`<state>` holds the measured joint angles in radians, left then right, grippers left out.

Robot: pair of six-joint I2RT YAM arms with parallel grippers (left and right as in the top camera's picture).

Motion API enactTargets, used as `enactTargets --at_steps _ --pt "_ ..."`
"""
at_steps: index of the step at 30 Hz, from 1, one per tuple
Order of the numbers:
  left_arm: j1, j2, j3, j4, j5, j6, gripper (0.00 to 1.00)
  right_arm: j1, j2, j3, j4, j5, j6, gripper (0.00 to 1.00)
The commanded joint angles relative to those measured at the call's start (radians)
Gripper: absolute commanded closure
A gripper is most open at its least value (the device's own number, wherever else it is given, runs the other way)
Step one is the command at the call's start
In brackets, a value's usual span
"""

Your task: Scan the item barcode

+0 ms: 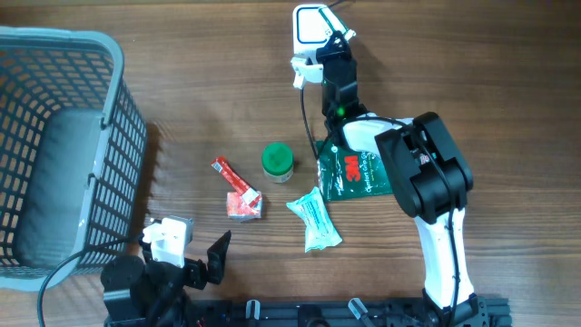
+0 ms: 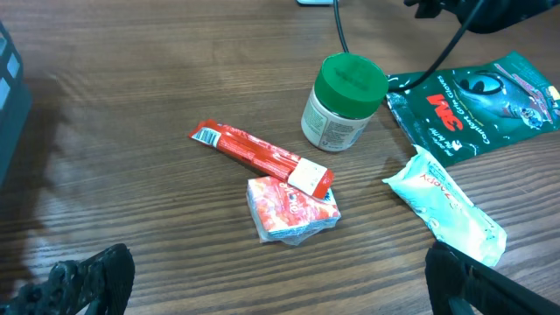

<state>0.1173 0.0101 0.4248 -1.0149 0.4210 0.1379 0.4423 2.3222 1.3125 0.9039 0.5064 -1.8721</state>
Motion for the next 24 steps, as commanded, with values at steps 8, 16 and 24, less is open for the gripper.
enactTargets --at_steps 8,16,24 --pt "0.003 -0.004 -0.002 0.000 0.016 0.013 0.00 0.068 0.093 0.043 0.084 0.105 0.068 0.96" --pt "0.003 -0.004 -0.002 0.000 0.016 0.013 0.00 0.083 -0.074 0.043 -0.221 0.190 0.322 0.96" --pt "0.003 -0.004 -0.002 0.000 0.016 0.013 0.00 0.058 -0.507 0.043 -0.697 0.183 0.912 0.96"
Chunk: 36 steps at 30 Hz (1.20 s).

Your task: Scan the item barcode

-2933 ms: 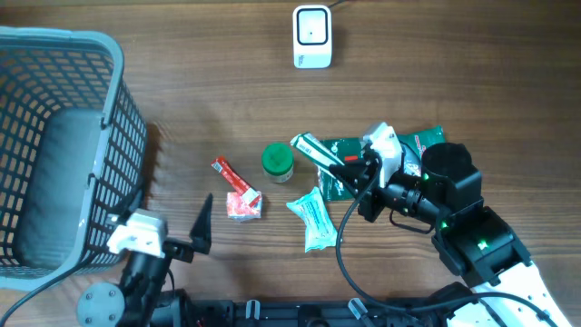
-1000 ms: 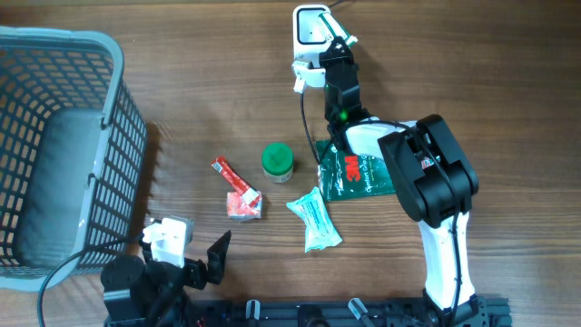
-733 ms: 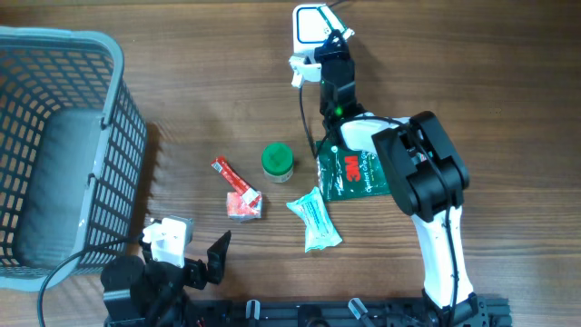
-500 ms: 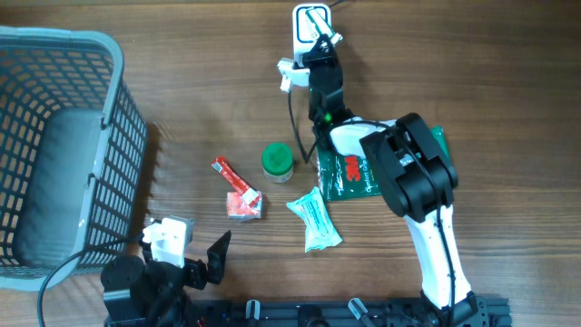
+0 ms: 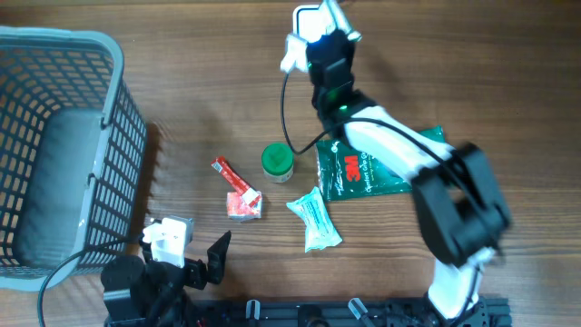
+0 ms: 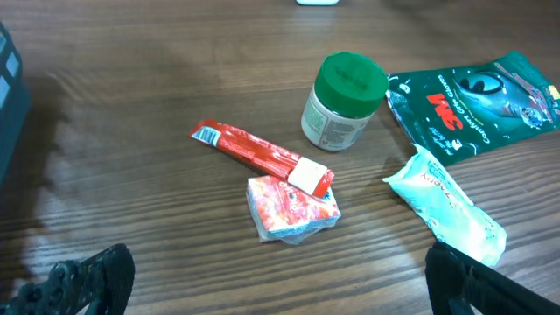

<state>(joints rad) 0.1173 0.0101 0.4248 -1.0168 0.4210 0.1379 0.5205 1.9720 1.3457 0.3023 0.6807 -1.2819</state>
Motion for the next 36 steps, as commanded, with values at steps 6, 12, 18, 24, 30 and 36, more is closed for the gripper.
enactTargets --at_steps 6,12,18,24,30,36 --pt "0.003 -0.004 -0.002 0.002 0.016 0.013 0.00 -0.272 -0.321 0.010 -0.549 -0.158 0.844 0.96" --pt "0.003 -0.004 -0.002 0.002 0.016 0.013 0.00 -0.684 -0.264 -0.019 -0.685 -0.302 0.997 0.96" --pt "0.003 -0.004 -0.002 0.002 0.016 0.012 0.00 -0.977 -0.075 -0.019 -0.666 -0.324 1.049 0.96" --pt "0.003 -0.004 -0.002 0.002 0.016 0.012 0.00 -1.133 0.000 -0.019 -0.661 -0.324 1.259 0.74" --pt "0.003 -0.004 -0.002 0.002 0.016 0.013 0.00 -1.207 -0.043 -0.018 -0.702 -0.446 1.315 0.17" --pt "0.003 -0.004 -0.002 0.002 0.016 0.012 0.00 -1.079 -0.225 -0.018 -0.700 -0.666 1.373 0.00"
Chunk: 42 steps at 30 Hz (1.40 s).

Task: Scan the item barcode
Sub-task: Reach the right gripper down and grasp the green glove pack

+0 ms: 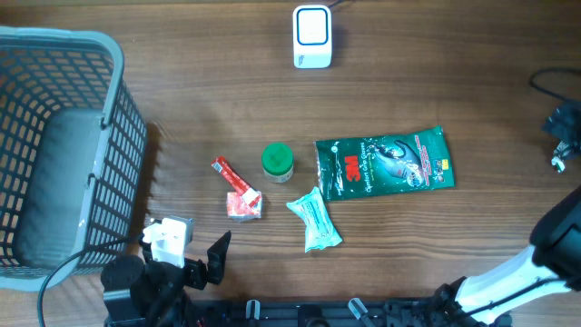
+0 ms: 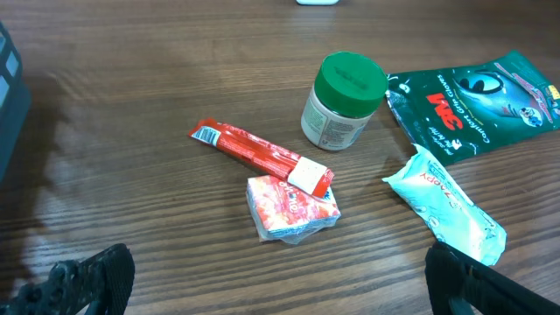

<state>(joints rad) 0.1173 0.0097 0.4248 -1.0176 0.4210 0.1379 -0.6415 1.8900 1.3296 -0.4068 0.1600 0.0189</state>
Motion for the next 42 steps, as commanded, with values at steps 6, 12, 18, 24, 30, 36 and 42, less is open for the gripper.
enactTargets --at_steps 6,12,18,24,30,36,42 --pt "0.003 -0.003 -0.002 0.003 0.016 0.013 0.00 0.296 -0.408 -0.002 -0.079 -0.409 0.298 0.01" --pt "0.003 -0.003 -0.002 0.003 0.016 0.013 0.00 0.489 -0.557 -0.002 -0.455 -0.389 0.532 0.00" --pt "0.003 -0.003 -0.002 0.003 0.016 0.013 0.00 0.521 -0.485 -0.010 -0.723 -0.356 1.031 0.00" --pt "0.003 -0.003 -0.002 0.003 0.016 0.013 0.00 0.557 -0.266 -0.014 -0.628 -0.441 1.040 0.32" --pt "0.003 -0.003 -0.002 0.003 0.016 0.013 0.00 0.694 -0.032 -0.013 -0.462 -0.454 1.182 0.23" --pt "0.003 -0.003 -0.002 0.003 0.016 0.013 0.00 0.767 0.078 -0.013 -0.449 -0.360 1.341 0.18" --pt "0.003 -0.003 -0.002 0.003 0.016 0.013 0.00 0.768 0.138 -0.014 -0.518 -0.156 1.414 0.05"
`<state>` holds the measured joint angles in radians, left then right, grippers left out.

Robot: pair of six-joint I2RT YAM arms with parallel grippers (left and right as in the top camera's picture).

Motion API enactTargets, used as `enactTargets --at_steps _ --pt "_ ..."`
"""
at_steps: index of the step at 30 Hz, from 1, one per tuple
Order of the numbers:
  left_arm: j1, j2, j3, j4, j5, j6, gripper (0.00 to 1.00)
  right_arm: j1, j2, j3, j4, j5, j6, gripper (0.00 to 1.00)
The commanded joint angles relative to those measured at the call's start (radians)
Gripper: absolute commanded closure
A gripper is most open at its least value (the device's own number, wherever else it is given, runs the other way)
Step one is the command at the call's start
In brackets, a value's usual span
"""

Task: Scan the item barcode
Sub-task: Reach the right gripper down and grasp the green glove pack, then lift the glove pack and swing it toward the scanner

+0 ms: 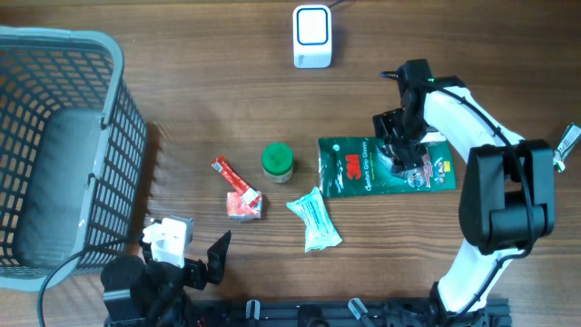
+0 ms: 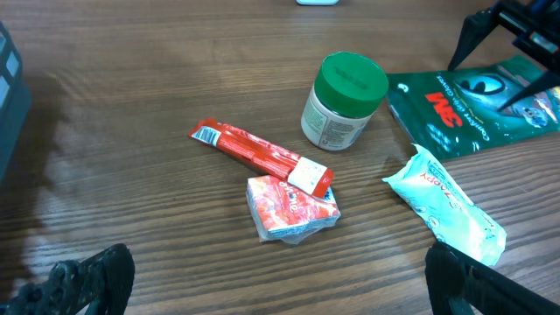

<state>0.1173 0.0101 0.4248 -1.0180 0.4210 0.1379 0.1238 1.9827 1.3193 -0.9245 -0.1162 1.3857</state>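
The green 3M pouch (image 1: 363,168) lies flat right of centre, also seen in the left wrist view (image 2: 455,114). My right gripper (image 1: 406,153) is down over its middle, open, with dark fingers (image 2: 465,39) spread above the pouch. The white scanner (image 1: 312,36) stands at the far edge. A green-lidded jar (image 1: 277,162), a red stick pack (image 1: 229,176), a red-and-white packet (image 1: 243,207) and a teal packet (image 1: 314,221) lie in the middle. My left gripper (image 2: 280,289) rests open at the near edge, empty.
A grey wire basket (image 1: 109,109) fills the left side of the table. The right arm (image 1: 495,182) arches over the table's right part.
My right arm was at the far right edge, away from the items; now its open gripper is over the green pouch. The pouch has shifted slightly. The left arm has not moved.
My right gripper was first by the scanner with the arm stretched over the pouch. It was still near the scanner at the second moment, then off at the right edge. Now it is down over the green pouch. The other items stayed put.
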Motion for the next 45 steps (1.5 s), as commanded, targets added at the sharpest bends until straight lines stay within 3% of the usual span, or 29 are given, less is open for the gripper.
enactTargets --at_steps 1,8,9,10,12,14,15,20,27,30,32,37,42,45 --pt "0.003 -0.004 -0.002 0.003 0.016 0.013 0.00 0.002 0.071 -0.003 0.001 0.116 0.028 0.05" --pt "0.003 -0.004 -0.002 0.003 0.016 0.013 0.00 0.002 0.159 -0.003 0.047 0.121 -0.025 0.02" --pt "0.003 -0.004 -0.002 0.003 0.016 0.013 0.00 0.002 0.165 -0.003 0.041 0.136 -0.026 0.09" --pt "0.003 -0.004 -0.002 0.003 0.016 0.013 0.00 0.002 0.172 -0.004 0.026 0.143 -0.025 0.25" --pt "0.003 -0.004 -0.002 0.003 0.016 0.013 0.00 0.002 0.188 -0.008 0.009 0.142 -0.026 0.67" --pt "0.003 -0.004 -0.002 0.003 0.016 0.013 0.00 0.002 0.197 -0.019 0.008 0.114 -0.059 0.93" --pt "0.003 -0.004 -0.002 0.003 0.016 0.013 0.00 0.002 0.195 -0.016 0.016 0.086 -0.100 0.96" --pt "0.003 -0.004 -0.002 0.003 0.016 0.013 0.00 -0.005 0.094 0.039 0.027 -0.037 -0.306 0.96" --pt "0.003 -0.004 -0.002 0.003 0.016 0.013 0.00 -0.004 -0.322 0.043 0.031 -0.048 -0.487 0.96" --pt "0.003 -0.004 -0.002 0.003 0.016 0.013 0.00 -0.004 -0.423 0.043 0.054 -0.108 -0.587 0.96" --pt "0.003 -0.004 -0.002 0.003 0.016 0.013 0.00 -0.004 -0.485 0.043 0.114 -0.264 -0.715 0.96" --pt "0.003 -0.004 -0.002 0.003 0.016 0.013 0.00 -0.004 -0.535 0.043 0.383 -1.094 -1.323 0.96" --pt "0.003 -0.004 -0.002 0.003 0.016 0.013 0.00 0.002 -0.533 0.041 0.439 -1.249 -1.596 0.96" --pt "0.003 -0.004 -0.002 0.003 0.016 0.013 0.00 0.002 -0.533 0.041 0.470 -1.506 -1.805 0.96"
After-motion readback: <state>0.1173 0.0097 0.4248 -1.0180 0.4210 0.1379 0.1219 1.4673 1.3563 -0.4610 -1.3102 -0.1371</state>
